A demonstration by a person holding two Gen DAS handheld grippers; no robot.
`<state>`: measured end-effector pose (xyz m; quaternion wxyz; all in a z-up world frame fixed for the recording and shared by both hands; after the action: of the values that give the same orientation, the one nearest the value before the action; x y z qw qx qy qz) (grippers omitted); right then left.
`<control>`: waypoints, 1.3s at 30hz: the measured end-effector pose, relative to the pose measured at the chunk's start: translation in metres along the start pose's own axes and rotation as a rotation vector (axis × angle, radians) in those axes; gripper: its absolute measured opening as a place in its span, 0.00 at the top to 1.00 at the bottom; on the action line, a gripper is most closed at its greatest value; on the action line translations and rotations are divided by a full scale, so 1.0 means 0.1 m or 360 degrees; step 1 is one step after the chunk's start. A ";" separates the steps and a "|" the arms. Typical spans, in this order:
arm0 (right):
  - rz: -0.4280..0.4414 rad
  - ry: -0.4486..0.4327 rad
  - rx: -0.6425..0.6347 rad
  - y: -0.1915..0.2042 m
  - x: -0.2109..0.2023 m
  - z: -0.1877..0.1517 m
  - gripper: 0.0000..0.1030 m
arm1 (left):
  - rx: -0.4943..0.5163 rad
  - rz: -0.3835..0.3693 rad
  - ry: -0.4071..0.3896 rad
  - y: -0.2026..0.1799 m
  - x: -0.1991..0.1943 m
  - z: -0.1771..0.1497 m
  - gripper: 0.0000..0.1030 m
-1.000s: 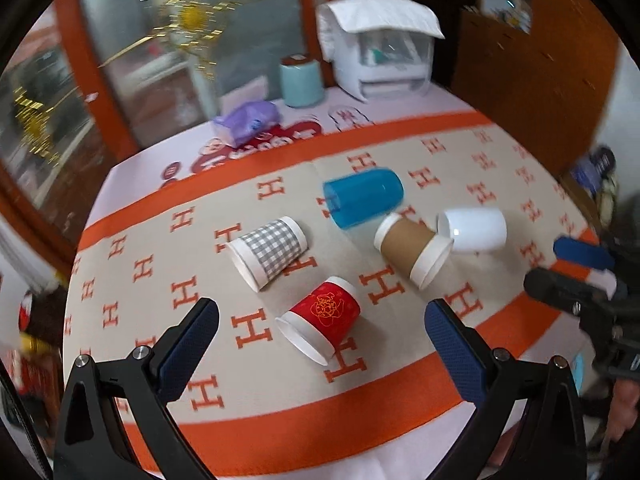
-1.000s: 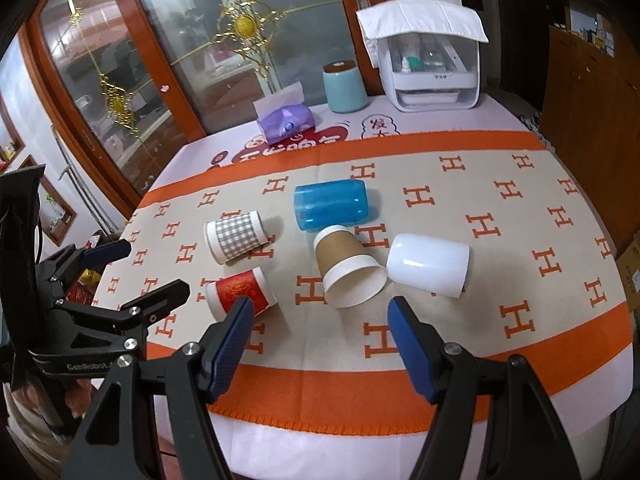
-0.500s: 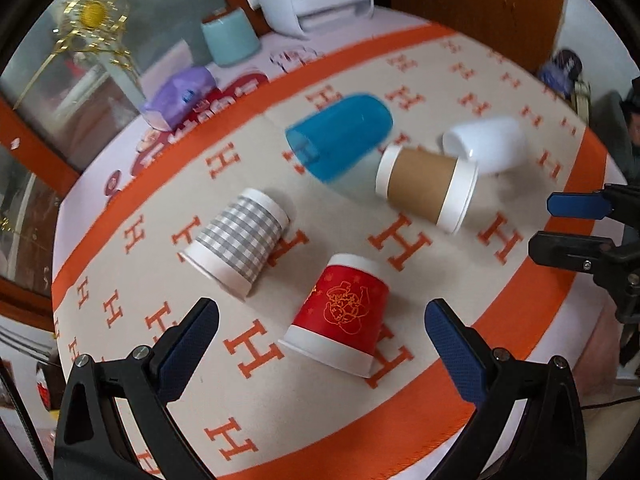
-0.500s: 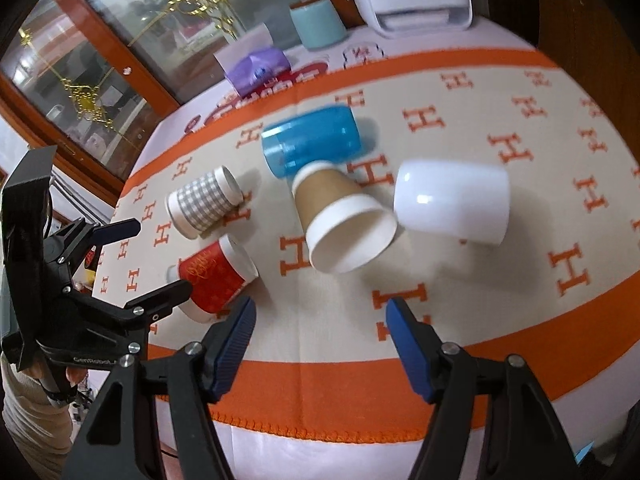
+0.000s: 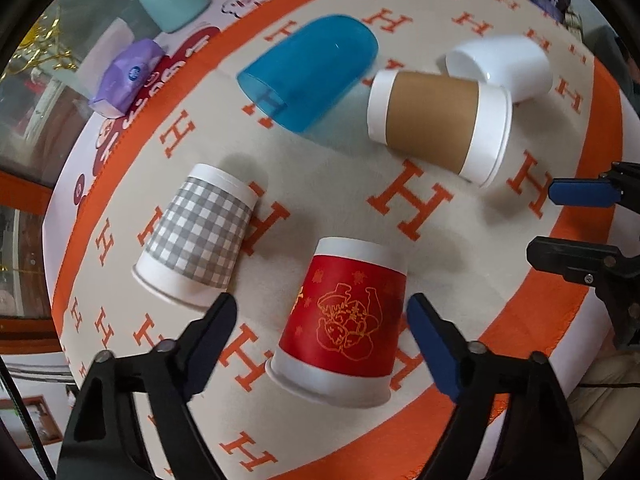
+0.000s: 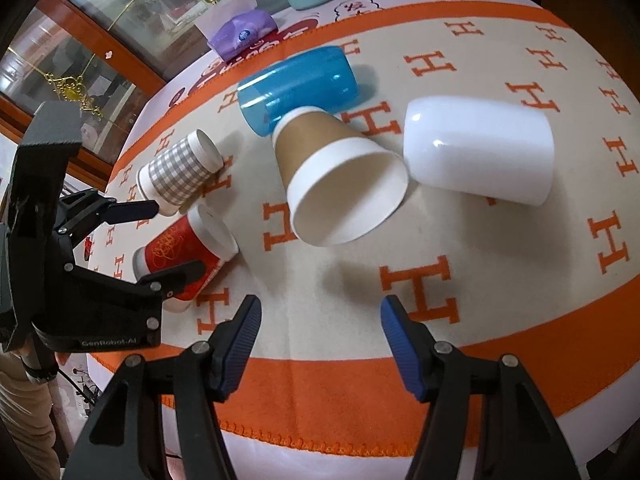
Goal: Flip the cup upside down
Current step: 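Move both tools forward toward the red cup lying on its side, then close the right gripper around the red cup's body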
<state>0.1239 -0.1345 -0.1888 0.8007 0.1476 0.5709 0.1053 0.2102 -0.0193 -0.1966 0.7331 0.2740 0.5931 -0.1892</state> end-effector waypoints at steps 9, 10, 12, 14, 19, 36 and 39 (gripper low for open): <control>-0.0004 0.0004 0.0009 -0.07 0.00 -0.01 0.39 | 0.0021 -0.0011 0.0130 -0.04 0.18 0.08 0.42; 0.0000 0.0005 0.0013 -0.08 0.00 -0.01 0.39 | 0.0013 -0.0015 0.0133 -0.04 0.18 0.08 0.42; 0.0006 0.0002 0.0022 -0.10 -0.02 -0.02 0.39 | -0.0022 -0.0035 0.0148 -0.04 0.17 0.09 0.42; 0.0015 -0.0002 0.0028 -0.11 -0.04 -0.03 0.39 | -0.0064 -0.0050 0.0164 -0.03 0.14 0.10 0.42; 0.0048 -0.0028 0.0042 -0.12 -0.14 -0.06 0.39 | -0.0194 -0.0063 0.0182 -0.07 -0.03 0.09 0.43; 0.0109 -0.0059 0.0156 -0.42 -0.33 -0.28 0.39 | -0.1191 -0.0439 0.0297 -0.25 -0.12 -0.54 0.42; 0.0110 -0.0064 0.0156 -0.44 -0.35 -0.31 0.39 | -0.1355 -0.0522 0.0288 -0.26 -0.04 -0.70 0.42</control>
<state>0.0837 -0.1836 -0.1829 0.7997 0.2083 0.5538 0.1018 0.1403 0.0040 -0.2077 0.6861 -0.1333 0.7150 -0.0175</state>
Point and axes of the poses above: each gripper's, at about its wrist camera, not at the fingertips, and x roughly the way its jaws point, y to its left, z to its top, the point moved 1 cm from there along x, roughly the way its jaws point, and after that the axes turned 3 degrees about -x, right-handed, at the moved point
